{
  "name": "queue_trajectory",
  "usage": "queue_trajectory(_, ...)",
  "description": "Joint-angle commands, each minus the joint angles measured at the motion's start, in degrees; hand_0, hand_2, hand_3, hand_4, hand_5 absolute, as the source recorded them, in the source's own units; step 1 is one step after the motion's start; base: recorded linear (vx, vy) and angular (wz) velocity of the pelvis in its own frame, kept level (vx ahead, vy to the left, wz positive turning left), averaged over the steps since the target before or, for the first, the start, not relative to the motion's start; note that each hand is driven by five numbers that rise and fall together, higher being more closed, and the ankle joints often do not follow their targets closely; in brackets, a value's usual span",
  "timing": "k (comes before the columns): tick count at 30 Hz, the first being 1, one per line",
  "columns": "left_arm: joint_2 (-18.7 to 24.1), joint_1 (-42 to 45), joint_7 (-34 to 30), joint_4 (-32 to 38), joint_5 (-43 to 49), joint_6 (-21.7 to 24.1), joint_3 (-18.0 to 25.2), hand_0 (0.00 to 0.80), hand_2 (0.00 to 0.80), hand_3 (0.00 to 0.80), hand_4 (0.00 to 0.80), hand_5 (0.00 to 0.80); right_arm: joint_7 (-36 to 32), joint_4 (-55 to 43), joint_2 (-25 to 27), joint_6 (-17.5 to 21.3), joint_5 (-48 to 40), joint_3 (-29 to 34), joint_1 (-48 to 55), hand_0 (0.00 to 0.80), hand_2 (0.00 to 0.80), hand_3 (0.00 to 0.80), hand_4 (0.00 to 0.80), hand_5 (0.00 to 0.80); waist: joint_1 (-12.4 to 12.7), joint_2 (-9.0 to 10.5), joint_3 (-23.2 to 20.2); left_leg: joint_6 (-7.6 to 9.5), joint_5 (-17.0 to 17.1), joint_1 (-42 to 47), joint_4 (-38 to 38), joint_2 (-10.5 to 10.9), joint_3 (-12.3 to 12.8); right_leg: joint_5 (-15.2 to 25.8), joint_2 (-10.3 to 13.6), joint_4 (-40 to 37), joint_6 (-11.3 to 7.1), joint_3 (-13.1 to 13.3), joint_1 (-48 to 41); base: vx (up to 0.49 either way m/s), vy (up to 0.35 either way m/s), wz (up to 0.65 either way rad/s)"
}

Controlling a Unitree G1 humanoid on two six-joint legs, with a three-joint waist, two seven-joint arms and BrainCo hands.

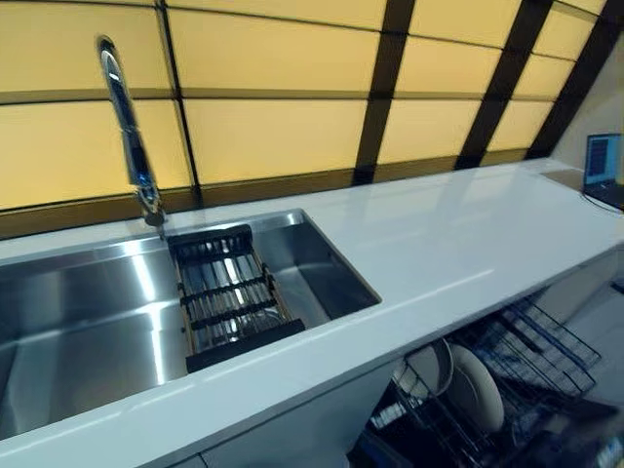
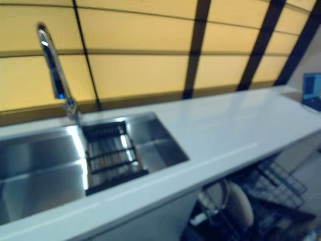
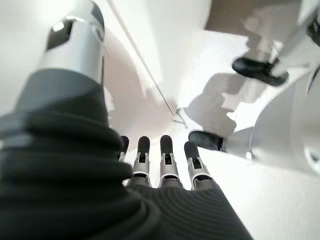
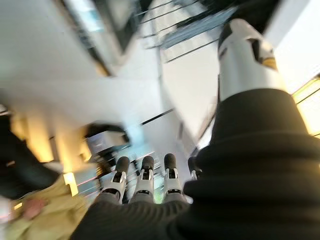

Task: Take plates into dishwasher

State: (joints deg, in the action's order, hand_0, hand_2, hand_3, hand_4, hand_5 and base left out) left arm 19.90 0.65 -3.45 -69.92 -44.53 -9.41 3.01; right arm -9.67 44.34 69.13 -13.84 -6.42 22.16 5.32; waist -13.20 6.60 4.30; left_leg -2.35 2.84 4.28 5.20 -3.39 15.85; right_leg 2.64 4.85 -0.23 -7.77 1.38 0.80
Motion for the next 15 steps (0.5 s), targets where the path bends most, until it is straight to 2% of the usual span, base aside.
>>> queue_trajectory(1,3.11,-5.00,1.64,-1.08,-1.76,1.39,2.50,0.000,0.000,0.000,0.000,0.000,1.61,1.67,0.54,4.05,-2.44,2.98,-2.40,0.000,0.000,0.000,0.000,0.000,3.59,0.21,-1.51,1.47,-4.17,1.24,-1.37,-0.86,-2.17,7.81,2.65,6.83,-3.21,-1.71,4.39,-0.412,-0.207,-0.67)
queue_trajectory(3,4.55,-3.79,0.02,-2.11,-2.04,0.99,4.51,0.000,0.000,0.000,0.000,0.000,2.37,2.82,-0.03,4.14,-1.98,2.34,-3.30,0.000,0.000,0.000,0.000,0.000,6.29,-0.13,-2.92,1.27,-3.36,-2.47,-3.33,-2.44,-1.46,7.89,5.69,10.23,-2.67,-1.72,0.84,-0.382,-0.258,-0.60)
queue_trajectory(5,5.73,-3.86,-0.17,-2.22,-1.44,-0.45,5.12,0.000,0.000,0.000,0.000,0.000,3.60,3.57,-0.23,3.33,-2.55,1.97,-3.86,0.000,0.000,0.000,0.000,0.000,7.40,0.01,-3.62,1.30,-3.39,-5.88,-7.32,-3.95,-0.49,7.11,6.41,11.90,-2.38,-0.89,-1.80,-0.282,-0.285,-0.68)
queue_trajectory(6,6.33,-4.18,-0.26,-2.26,-0.95,-1.08,4.85,0.000,0.000,0.000,0.000,0.000,4.70,4.32,-0.46,2.42,-2.63,1.94,-4.12,0.000,0.000,0.000,0.000,0.000,8.18,0.64,-3.70,1.48,-3.65,-9.84,-11.34,-4.82,-0.60,5.31,6.13,11.59,-2.10,-0.17,-4.01,-0.333,-0.393,-0.45)
queue_trajectory(8,6.77,-5.54,-0.17,-2.44,-0.79,-0.45,4.08,0.000,0.000,0.000,0.000,0.000,7.24,8.37,-1.83,3.74,-2.34,1.04,-5.80,0.000,0.000,0.000,0.000,0.000,11.39,1.97,-2.40,0.68,-4.00,-18.66,-20.70,-8.57,-0.53,-2.05,6.17,7.59,-1.85,-4.30,-8.20,-0.321,-0.400,-0.02)
queue_trajectory(9,6.85,-5.69,-0.14,-2.49,-0.92,-0.29,4.11,0.000,0.000,0.000,0.000,0.000,7.44,8.92,-1.92,3.93,-2.43,0.64,-6.32,0.000,0.000,0.000,0.000,0.000,11.52,1.94,-2.20,0.53,-4.17,-19.24,-21.50,-9.00,-0.71,-2.48,5.97,7.50,-1.83,-4.56,-8.34,-0.231,-0.310,-0.23)
queue_trajectory(10,7.14,-6.07,-0.43,-2.70,-0.92,-0.21,4.29,0.000,0.000,0.000,0.000,0.000,7.97,9.67,-1.98,3.80,-2.96,-0.14,-6.96,0.000,0.000,0.000,0.000,0.000,11.91,1.70,-1.65,0.04,-3.86,-20.74,-22.21,-10.22,-1.02,-5.31,4.73,6.88,-1.74,-4.12,-9.27,-0.099,-0.159,-0.48)
queue_trajectory(11,7.11,-6.22,-0.48,-2.81,-0.85,-0.24,4.33,0.000,0.000,0.000,0.000,0.000,8.23,9.74,-2.11,3.71,-3.24,-0.39,-7.03,0.000,0.000,0.000,0.000,0.000,11.90,1.63,-1.32,-0.41,-3.79,-21.22,-22.60,-10.46,-1.48,-6.27,4.27,6.72,-1.61,-4.24,-10.01,-0.146,-0.212,-0.29)
queue_trajectory(13,6.35,-6.48,-1.43,-3.09,-0.67,0.22,3.99,0.000,0.000,0.000,0.000,0.000,7.20,8.29,-3.12,2.09,-2.82,-0.17,-6.10,0.000,0.000,0.000,0.000,0.000,11.53,0.94,-1.16,-2.13,-0.20,-21.24,-19.22,-10.90,-1.87,-7.05,2.74,6.32,-1.32,-4.08,-9.86,-0.177,-0.157,0.42)
queue_trajectory(15,4.98,-5.93,-2.20,-3.09,-0.77,0.98,4.12,0.000,0.000,0.000,0.000,0.000,7.68,5.72,-3.85,0.72,-3.36,0.49,-4.81,0.000,0.000,0.000,0.000,0.000,10.59,0.47,-1.01,-2.46,1.55,-19.39,-15.28,-9.71,-1.22,-7.80,2.12,6.37,-0.98,-3.69,-9.97,-0.165,-0.054,0.14)
